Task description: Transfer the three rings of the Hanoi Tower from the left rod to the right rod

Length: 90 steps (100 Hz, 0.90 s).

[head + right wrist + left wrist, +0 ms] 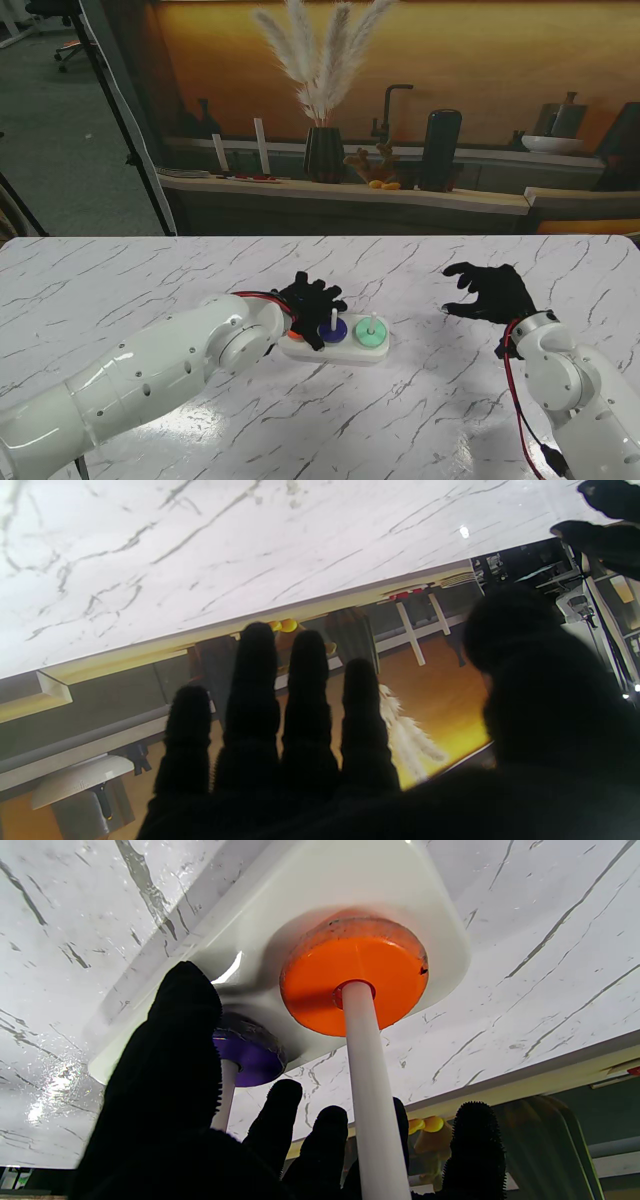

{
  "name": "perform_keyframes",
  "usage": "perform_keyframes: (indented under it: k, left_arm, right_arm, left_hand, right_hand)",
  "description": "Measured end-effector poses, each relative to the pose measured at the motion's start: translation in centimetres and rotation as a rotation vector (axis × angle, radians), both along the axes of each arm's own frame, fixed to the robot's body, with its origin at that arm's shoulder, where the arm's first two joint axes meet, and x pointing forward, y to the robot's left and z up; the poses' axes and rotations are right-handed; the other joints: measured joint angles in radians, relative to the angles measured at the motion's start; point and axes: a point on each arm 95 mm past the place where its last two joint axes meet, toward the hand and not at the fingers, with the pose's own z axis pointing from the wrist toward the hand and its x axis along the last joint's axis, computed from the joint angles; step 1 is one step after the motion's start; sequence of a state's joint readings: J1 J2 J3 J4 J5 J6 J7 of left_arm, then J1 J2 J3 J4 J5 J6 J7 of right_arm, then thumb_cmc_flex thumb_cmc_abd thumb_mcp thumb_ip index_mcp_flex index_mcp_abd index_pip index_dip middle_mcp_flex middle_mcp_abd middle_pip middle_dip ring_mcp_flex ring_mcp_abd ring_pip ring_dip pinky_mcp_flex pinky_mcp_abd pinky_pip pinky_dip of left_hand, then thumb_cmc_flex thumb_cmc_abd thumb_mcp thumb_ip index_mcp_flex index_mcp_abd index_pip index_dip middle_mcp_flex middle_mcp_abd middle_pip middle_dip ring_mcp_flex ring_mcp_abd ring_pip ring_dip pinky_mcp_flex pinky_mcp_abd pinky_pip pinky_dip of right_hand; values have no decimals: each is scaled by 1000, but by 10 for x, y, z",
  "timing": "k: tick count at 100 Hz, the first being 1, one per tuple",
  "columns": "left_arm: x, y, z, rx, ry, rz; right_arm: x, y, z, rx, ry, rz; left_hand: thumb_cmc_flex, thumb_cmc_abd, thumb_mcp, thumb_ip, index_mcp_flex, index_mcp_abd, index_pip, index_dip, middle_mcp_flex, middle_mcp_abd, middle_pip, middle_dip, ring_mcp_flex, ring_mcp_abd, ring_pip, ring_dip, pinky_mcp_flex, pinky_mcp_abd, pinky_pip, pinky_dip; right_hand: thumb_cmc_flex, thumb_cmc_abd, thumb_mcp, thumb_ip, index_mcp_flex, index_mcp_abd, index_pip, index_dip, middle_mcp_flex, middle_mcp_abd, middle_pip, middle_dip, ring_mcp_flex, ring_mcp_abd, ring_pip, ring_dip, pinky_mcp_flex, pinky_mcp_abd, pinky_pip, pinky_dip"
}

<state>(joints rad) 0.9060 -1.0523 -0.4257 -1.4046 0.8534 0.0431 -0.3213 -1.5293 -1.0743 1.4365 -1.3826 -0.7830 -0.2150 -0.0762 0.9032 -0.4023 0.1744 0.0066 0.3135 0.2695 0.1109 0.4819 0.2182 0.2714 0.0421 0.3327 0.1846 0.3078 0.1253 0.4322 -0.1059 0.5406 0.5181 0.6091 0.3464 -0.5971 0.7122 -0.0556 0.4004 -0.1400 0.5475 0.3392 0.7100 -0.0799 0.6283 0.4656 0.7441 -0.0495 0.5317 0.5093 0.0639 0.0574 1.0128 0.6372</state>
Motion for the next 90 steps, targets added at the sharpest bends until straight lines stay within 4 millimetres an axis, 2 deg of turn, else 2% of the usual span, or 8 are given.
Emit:
perform_keyframes:
  k: [26, 49, 72, 79, 84, 87, 90]
  left_arm:
    - [4, 1, -1, -38, -35, -14]
    - [4, 1, -3, -35, -39, -16]
    - [6, 0, -3, -33, -32, -16]
    - [6, 0, -3, -33, -32, -16]
    - [6, 0, -3, -34, -33, -16]
    - [6, 0, -3, -36, -35, -16]
    - [7, 0, -3, -37, -36, -16]
  right_arm:
    - [0, 0, 0, 3, 1, -1]
    - [0, 0, 0, 5, 4, -2]
    - [-1, -1, -1, 6, 9, -4]
    - [-1, -1, -1, 7, 10, -4]
    - [-1, -1, -1, 7, 10, -5]
    - [-1, -1, -1, 8, 11, -5]
    - [-1, -1, -1, 8, 11, -5]
  left_hand:
    - [0, -1, 24, 0, 0, -1, 1, 11, 0, 0, 0, 0, 1, 0, 3, 0, 13, 0, 0, 0]
    - [9, -1, 43, 0, 67, -75, 66, 48, 30, -5, 14, 0, 30, 0, 26, 12, 26, 0, 38, 12]
    - [11, 0, 43, 0, 82, -97, 77, 60, 31, -7, 14, 0, 31, 0, 26, 15, 26, 0, 52, 12]
    - [34, 17, 8, -1, 86, -107, 78, 60, 44, -16, 21, 4, 33, 0, 27, 21, 27, 0, 63, 12]
    - [76, 50, -68, -2, 105, -114, 85, 60, 67, -21, 27, 0, 49, -1, 31, 23, 30, 0, 75, 12]
    - [101, 64, -104, -21, 113, -122, 88, 60, 70, -23, 28, 5, 54, -3, 37, 24, 30, -1, 77, 12]
    - [113, 73, -124, -24, 115, -125, 88, 60, 80, -24, 29, 5, 54, -6, 37, 27, 31, -1, 84, 12]
  right_hand:
    - [0, 3, 0, 0, 0, 0, 0, 0, 0, 0, 0, 0, 0, 0, 0, 0, 0, 0, 0, 0]
    - [0, 3, 0, 0, 0, 0, 0, 0, 0, 0, 0, 0, 0, 0, 0, 0, 0, 0, 0, 0]
    - [0, 3, 0, 0, 0, 0, 0, 0, 0, 0, 0, 0, 0, 0, 0, 0, 0, 0, 0, 0]
    - [0, 3, 0, 0, 0, 0, 0, 0, 0, 0, 0, 0, 0, 0, 0, 0, 0, 0, 0, 0]
    - [0, 3, 0, 0, 0, 0, 0, 0, 0, 0, 0, 0, 0, 0, 0, 0, 0, 0, 0, 0]
    - [0, 3, 0, 0, 0, 0, 0, 0, 0, 0, 0, 0, 0, 0, 0, 0, 0, 0, 0, 0]
    - [0, 3, 0, 0, 0, 0, 0, 0, 0, 0, 0, 0, 0, 0, 0, 0, 0, 0, 0, 0]
